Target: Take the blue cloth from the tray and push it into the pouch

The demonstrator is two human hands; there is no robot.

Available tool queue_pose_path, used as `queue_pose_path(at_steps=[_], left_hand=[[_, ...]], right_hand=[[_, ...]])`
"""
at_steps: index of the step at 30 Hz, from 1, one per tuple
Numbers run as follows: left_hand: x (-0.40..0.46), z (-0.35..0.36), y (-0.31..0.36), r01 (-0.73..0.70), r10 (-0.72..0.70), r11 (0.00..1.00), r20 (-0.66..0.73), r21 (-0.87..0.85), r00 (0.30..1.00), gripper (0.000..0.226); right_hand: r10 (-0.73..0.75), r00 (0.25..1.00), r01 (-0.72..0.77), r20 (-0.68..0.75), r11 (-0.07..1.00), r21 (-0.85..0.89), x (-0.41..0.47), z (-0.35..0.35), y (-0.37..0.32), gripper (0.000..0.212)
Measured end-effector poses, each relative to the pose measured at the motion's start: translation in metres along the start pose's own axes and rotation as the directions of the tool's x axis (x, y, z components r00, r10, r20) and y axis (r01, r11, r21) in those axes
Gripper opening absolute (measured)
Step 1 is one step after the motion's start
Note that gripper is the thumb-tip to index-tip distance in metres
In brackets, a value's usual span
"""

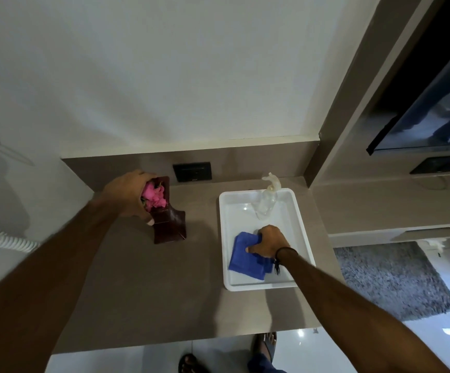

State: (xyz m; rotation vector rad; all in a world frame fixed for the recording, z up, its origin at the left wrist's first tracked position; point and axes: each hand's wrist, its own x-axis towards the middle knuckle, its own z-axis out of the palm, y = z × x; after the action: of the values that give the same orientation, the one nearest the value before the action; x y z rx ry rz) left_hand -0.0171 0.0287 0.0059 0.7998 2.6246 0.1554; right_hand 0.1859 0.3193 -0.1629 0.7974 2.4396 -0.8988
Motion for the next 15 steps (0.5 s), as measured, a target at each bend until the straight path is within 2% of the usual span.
queue_pose_path(at_steps=[3,6,8,11,15], left_hand=[[-0.007,-0.005,-0.014,0.030,-0.030,0.999,-0.001,-0.039,1.000,0.117],[-0.015,-0.006,-0.031,0.073,-0.073,0.994,-0.004,-0.076,0.997,0.120],[-0.020,-0.006,-0.039,0.096,-0.097,0.991,-0.011,-0.098,0.995,0.122],[-0.022,-0.004,-0.047,0.087,-0.091,0.989,-0.032,-0.122,0.995,0.121],[-0.017,-0.004,-0.055,0.047,-0.052,0.993,-0.049,-0.112,0.997,0.120]], right_hand=[[0.004,0.999,-0.012,0.037,0.981,0.196,0.001,-0.011,-0.015,0.032],[-0.006,0.996,0.044,-0.085,0.895,0.444,-0.002,-0.020,-0.043,0.044],[-0.011,0.986,0.102,-0.168,0.834,0.543,-0.005,-0.025,-0.075,0.047],[-0.078,0.965,0.213,-0.251,0.794,0.569,-0.012,-0.022,-0.136,0.037],[-0.244,0.916,0.391,-0.319,0.717,0.576,-0.026,0.005,-0.209,0.028]])
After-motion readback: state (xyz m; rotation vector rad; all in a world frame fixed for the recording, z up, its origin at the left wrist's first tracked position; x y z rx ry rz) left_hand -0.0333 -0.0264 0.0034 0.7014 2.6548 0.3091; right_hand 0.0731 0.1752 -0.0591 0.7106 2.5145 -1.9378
